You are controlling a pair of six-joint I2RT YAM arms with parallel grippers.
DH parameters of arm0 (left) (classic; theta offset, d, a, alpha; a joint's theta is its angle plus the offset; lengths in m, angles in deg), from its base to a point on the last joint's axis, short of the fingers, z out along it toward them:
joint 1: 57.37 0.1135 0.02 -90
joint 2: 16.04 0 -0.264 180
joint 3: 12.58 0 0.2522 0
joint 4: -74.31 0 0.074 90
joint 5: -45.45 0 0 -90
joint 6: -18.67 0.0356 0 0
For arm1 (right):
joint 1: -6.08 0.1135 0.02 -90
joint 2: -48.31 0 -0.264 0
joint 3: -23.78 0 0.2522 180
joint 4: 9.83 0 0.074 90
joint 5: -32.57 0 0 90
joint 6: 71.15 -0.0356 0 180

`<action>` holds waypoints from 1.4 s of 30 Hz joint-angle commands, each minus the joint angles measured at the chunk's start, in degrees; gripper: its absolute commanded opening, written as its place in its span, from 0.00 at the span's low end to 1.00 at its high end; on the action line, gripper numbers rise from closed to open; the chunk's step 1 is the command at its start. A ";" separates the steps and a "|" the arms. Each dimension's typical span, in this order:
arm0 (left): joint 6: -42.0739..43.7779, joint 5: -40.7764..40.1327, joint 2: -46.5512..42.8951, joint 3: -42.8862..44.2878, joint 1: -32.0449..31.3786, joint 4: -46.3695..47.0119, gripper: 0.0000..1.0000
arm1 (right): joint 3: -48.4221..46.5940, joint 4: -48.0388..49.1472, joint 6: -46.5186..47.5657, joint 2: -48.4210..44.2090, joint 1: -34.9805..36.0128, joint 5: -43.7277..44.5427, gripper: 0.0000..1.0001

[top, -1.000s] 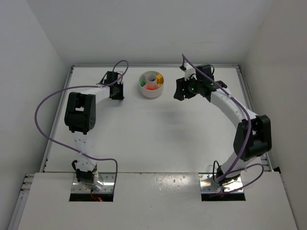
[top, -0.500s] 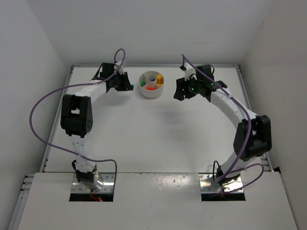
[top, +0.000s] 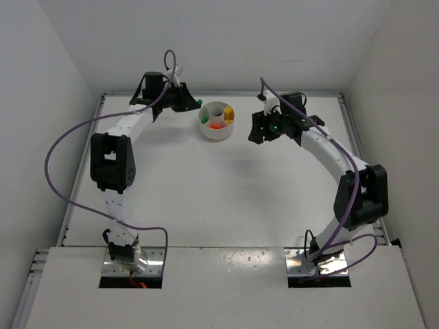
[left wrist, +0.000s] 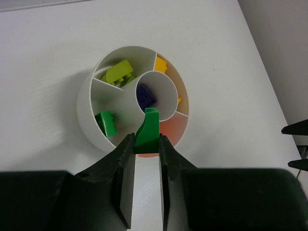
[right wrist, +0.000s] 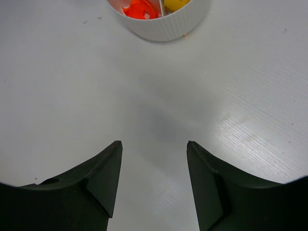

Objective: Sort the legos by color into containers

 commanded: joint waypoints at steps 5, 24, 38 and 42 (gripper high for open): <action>-0.44 0.50 3.71 3.28 -1.61 0.76 0.16 | -0.45 2.14 0.46 -0.70 -0.26 -0.56 0.57; 3.25 -3.11 4.16 6.01 -3.28 -1.43 0.43 | -0.45 2.14 0.46 -0.70 -0.26 -0.56 0.57; 19.31 -13.04 -20.86 -7.06 2.16 -16.27 1.00 | -2.20 -9.53 4.76 -3.17 -2.10 5.85 0.56; 24.95 -18.18 -32.45 -16.65 4.98 -16.82 1.00 | 3.49 -7.01 5.30 -7.36 -3.95 9.10 0.56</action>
